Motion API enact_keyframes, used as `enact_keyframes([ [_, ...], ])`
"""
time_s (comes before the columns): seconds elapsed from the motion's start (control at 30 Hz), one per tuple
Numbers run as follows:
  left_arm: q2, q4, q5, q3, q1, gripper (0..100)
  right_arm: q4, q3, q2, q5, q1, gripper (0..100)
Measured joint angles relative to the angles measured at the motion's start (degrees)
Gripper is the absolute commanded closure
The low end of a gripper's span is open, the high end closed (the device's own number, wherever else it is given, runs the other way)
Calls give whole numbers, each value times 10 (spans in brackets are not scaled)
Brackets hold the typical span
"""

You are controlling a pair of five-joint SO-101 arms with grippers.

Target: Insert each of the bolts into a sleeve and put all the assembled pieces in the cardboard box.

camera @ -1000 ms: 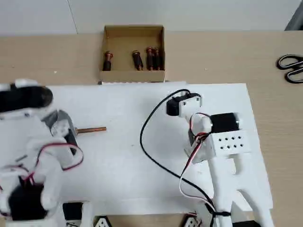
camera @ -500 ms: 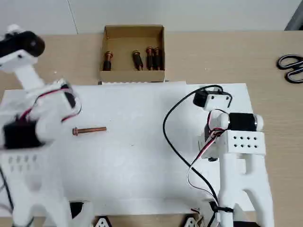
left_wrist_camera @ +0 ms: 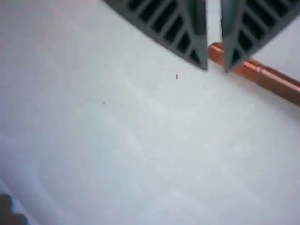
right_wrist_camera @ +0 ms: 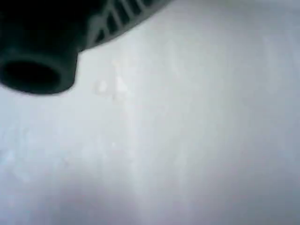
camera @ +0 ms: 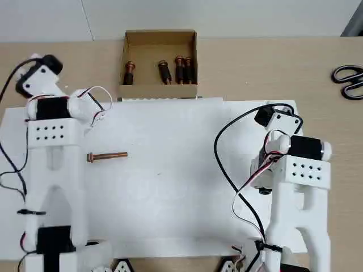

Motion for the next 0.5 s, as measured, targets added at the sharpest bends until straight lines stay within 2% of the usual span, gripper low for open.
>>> enact_keyframes([
  [0.13, 31, 0, 119, 0, 0, 989, 0, 0, 0, 0, 0, 995],
  [0.23, 33, 0, 172, 0, 0, 989, 0, 0, 0, 0, 0, 995],
  [0.5, 38, 0, 197, 30, -29, 990, 0, 0, 0, 0, 0, 995],
])
